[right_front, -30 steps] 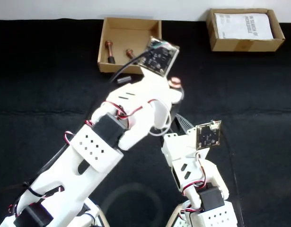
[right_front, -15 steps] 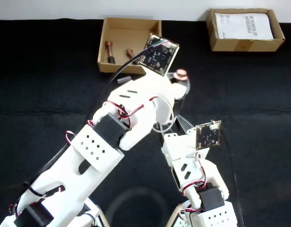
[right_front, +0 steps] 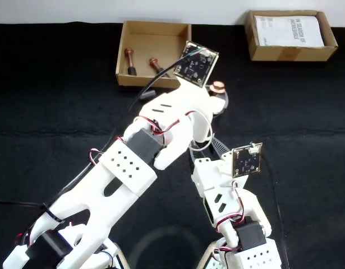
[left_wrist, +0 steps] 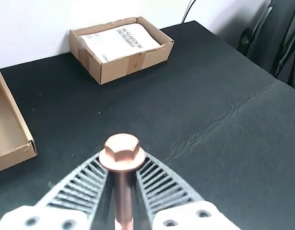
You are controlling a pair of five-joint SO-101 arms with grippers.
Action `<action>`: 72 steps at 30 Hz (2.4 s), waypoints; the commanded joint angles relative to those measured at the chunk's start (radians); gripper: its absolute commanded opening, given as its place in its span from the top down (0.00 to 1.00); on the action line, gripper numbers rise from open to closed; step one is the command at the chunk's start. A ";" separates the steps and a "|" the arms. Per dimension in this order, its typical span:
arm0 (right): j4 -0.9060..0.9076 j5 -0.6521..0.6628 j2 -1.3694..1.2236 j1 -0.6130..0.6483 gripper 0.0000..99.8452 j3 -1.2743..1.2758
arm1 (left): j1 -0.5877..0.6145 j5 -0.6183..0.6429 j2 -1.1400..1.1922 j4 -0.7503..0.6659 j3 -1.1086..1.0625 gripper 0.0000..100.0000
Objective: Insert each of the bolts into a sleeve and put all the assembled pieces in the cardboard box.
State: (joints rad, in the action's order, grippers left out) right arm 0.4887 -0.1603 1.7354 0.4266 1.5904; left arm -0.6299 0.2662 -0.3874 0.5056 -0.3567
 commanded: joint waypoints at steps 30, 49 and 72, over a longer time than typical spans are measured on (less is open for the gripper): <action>-0.021 0.012 0.007 -0.047 0.99 -0.008 | 0.010 -0.009 -0.205 0.155 -0.222 0.99; -0.021 0.014 -0.001 -0.045 0.99 -0.008 | 0.025 0.074 -0.217 0.181 -0.208 0.75; -0.136 0.109 -0.097 -0.047 0.99 -0.197 | 0.446 0.044 -0.812 0.692 -0.272 0.98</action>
State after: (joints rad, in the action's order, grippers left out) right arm 0.4150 -0.1281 1.6924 0.3928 1.4983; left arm -0.2463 0.3138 -1.1224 1.1945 -0.6007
